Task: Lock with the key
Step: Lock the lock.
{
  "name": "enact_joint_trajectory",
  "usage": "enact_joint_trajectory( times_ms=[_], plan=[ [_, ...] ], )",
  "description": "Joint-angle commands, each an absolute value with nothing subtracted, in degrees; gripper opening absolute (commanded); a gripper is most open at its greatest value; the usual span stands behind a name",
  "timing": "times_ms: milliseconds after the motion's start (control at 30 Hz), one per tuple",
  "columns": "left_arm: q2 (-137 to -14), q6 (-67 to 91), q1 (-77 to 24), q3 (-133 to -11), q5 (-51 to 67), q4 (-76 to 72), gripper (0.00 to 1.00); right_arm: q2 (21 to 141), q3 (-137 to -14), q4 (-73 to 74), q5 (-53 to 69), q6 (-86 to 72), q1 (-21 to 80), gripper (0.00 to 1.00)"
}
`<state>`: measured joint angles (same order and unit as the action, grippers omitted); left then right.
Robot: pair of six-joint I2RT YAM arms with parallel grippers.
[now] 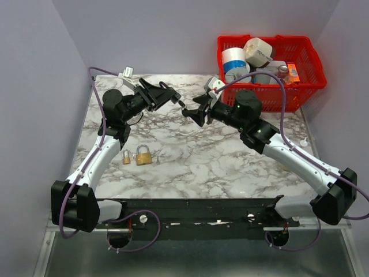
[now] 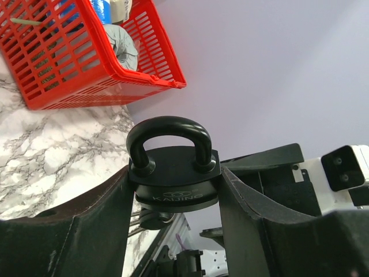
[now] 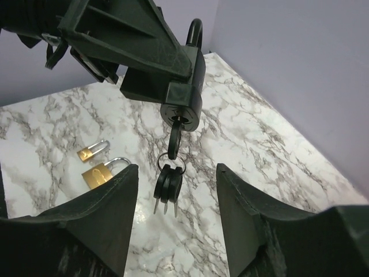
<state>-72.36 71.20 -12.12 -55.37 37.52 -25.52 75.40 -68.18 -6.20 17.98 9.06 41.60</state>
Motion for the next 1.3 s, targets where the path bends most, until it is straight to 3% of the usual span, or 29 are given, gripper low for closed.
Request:
enact_joint_trajectory(
  times_ms=[0, 367, 533, 833, 967, 1000, 1267],
  plan=[
    [-69.2, 71.8, -12.1, -55.4, 38.8, -29.0, 0.0, 77.1, -70.8, -4.6, 20.5, 11.3, 41.5, 0.6],
    [-68.1, 71.5, -12.6, -54.1, 38.1, -28.4, 0.0, 80.9, -75.2, -4.4, 23.1, 11.3, 41.6, 0.49],
    [-68.2, 71.6, -12.6, -54.1, 38.0, -28.7, 0.0, 81.7, -75.7, -3.3, 23.3, 12.6, 42.4, 0.37],
    [-69.0, 72.2, -12.6, -54.5, 37.5, -29.4, 0.0, 83.0, -76.1, -1.9, 17.1, 16.6, 44.0, 0.26],
    [-69.0, 72.3, -12.5, -54.3, 37.4, -29.3, 0.0, 83.2, -76.3, -2.0, 16.1, 16.4, 44.0, 0.09],
    [-69.0, 72.2, -12.5, -54.3, 37.3, -29.2, 0.0, 83.3, -76.3, -1.9, 15.9, 16.3, 44.0, 0.01],
    [-70.7, 72.6, -11.4, -56.7, 32.9, -27.6, 0.0, 81.1, -72.7, -2.2, 15.1, 14.0, 44.0, 0.01]
  ],
)
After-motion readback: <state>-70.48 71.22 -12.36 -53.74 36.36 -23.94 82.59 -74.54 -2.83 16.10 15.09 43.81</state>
